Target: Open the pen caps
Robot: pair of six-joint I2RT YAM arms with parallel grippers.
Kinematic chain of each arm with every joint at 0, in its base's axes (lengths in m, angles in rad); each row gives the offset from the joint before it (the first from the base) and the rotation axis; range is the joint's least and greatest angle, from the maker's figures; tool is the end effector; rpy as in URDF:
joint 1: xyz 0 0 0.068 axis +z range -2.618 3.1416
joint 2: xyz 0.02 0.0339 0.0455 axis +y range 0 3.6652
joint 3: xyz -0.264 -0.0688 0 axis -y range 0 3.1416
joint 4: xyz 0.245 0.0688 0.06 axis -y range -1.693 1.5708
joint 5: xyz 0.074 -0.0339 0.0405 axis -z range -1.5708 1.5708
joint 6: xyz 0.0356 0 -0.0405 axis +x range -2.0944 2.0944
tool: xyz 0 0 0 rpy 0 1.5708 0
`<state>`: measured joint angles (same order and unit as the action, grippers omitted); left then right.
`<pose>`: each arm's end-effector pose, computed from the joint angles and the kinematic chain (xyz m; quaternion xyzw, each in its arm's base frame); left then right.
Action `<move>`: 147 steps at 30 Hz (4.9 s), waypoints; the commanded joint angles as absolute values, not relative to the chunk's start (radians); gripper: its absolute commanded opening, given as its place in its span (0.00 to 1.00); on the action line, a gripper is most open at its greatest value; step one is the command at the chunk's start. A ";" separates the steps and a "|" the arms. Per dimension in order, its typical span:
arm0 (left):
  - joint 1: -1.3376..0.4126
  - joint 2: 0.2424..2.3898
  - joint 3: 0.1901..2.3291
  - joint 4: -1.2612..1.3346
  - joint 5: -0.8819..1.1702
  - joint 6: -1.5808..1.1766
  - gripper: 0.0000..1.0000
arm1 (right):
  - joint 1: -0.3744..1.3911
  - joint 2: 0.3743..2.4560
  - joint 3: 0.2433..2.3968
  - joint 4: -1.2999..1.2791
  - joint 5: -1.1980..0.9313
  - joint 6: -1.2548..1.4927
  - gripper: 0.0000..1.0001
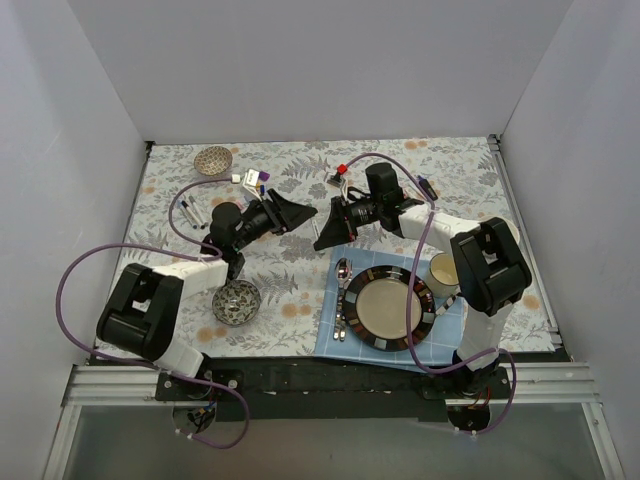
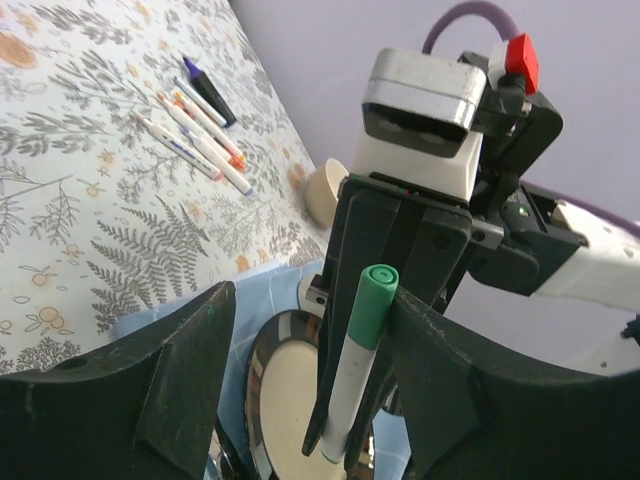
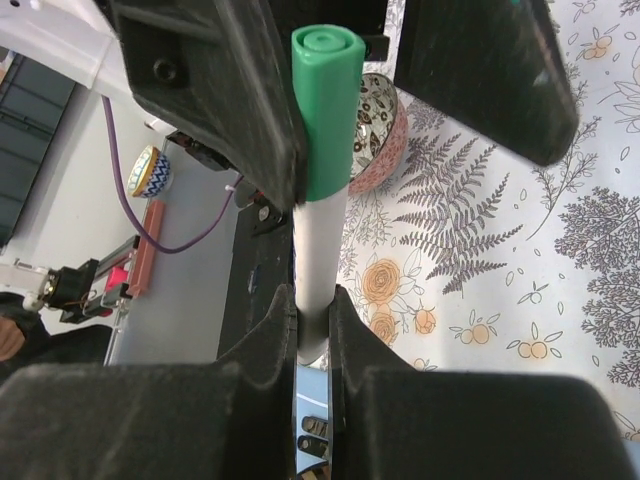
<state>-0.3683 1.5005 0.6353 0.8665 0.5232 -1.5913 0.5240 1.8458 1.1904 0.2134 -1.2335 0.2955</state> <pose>0.2836 -0.1285 0.2294 -0.2420 0.6640 -0.6694 0.2291 0.3295 0.2292 0.2291 -0.3859 0.6495 0.6221 0.2056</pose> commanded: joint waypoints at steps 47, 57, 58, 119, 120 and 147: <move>-0.034 1.467 1.140 0.439 0.557 -1.302 0.00 | 0.623 1.916 1.331 -0.094 -1.160 -0.002 0.01; -0.034 1.623 1.204 -0.077 0.239 -1.353 0.00 | 0.477 1.936 1.463 -0.368 -0.604 -0.334 0.01; -0.034 1.644 1.228 -0.104 0.230 -1.353 0.00 | 0.463 1.942 1.473 -0.379 -0.571 -0.374 0.01; -0.002 1.763 1.366 -0.175 0.055 -1.169 0.54 | 0.242 1.757 1.396 -0.379 -0.643 -0.543 0.43; 0.030 1.731 1.291 -0.143 0.058 -1.169 0.58 | 0.247 1.749 1.390 -0.373 -0.669 -0.543 0.43; 0.222 2.051 1.548 -0.363 0.012 -1.203 0.31 | 0.408 1.779 1.382 -0.373 -0.684 -0.558 0.43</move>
